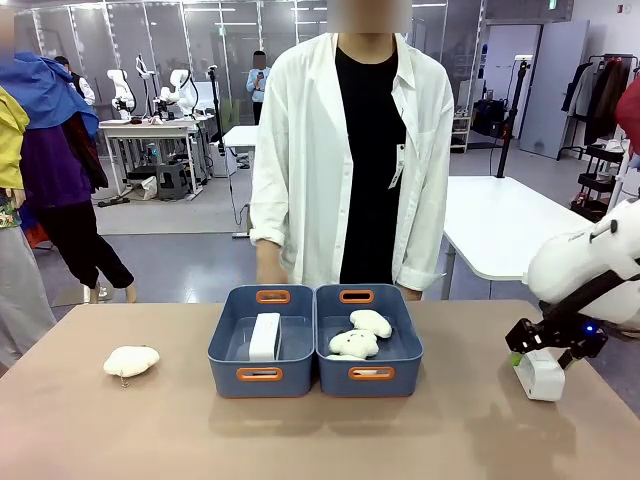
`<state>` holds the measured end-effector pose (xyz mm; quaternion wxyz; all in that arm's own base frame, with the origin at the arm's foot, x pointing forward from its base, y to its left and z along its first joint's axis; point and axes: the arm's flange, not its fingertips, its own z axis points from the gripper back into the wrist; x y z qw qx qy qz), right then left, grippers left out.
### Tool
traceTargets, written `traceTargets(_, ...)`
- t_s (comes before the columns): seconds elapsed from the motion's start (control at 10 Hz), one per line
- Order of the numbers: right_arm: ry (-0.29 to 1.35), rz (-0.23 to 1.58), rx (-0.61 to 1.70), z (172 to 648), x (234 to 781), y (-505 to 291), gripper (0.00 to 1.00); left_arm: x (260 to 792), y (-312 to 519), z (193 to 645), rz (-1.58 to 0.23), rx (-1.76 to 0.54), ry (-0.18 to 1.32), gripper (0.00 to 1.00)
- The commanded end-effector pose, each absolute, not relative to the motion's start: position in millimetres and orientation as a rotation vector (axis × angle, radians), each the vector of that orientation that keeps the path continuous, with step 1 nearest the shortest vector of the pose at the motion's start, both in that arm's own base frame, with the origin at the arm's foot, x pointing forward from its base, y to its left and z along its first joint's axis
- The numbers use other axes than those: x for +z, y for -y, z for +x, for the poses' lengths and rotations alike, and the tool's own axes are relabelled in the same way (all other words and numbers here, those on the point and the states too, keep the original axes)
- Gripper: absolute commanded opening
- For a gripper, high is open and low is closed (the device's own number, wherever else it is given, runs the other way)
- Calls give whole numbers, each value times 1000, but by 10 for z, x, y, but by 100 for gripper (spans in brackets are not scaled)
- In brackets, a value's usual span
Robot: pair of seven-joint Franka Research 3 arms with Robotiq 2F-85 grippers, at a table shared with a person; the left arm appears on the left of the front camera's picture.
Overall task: Sort the digital clocks into the basket.
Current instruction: Pick up the Digital clock from the table and place it into the empty Plastic storage basket.
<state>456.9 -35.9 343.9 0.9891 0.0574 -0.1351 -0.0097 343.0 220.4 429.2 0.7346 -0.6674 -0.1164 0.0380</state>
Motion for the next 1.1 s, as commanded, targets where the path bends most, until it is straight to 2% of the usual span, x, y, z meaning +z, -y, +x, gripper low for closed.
traceTargets(0.0,293,71,-30,4681,3279,239,100,4318,-2195,3382,-1446,103,246,100)
traceTargets(0.1,291,61,-29,4760,3192,203,100,4318,-2195,3382,-1446,103,246,100)
traceTargets(0.2,296,51,-32,4805,3170,210,93,4318,-2195,3382,-1446,103,246,100)
traceTargets(0.3,291,49,-31,4808,3198,237,40,4318,-2195,3382,-1446,103,246,100)
traceTargets(0.4,290,48,-32,4800,3209,240,33,4318,-2195,3382,-1446,103,246,100)
traceTargets(0.5,284,51,-32,4784,3215,232,0,4318,-2195,3382,-1446,103,246,100)
traceTargets(0.7,277,55,-24,4757,3237,182,0,4318,-2195,3382,-1446,103,246,100)
traceTargets(0.8,273,57,-21,4745,3260,180,14,4318,-2195,3382,-1446,103,246,100)
traceTargets(0.9,273,77,-24,4735,3283,184,4,4318,-2195,3382,-1446,103,246,100)
traceTargets(1.0,279,117,-23,4716,3348,223,0,4318,-2195,3382,-1446,103,246,100)
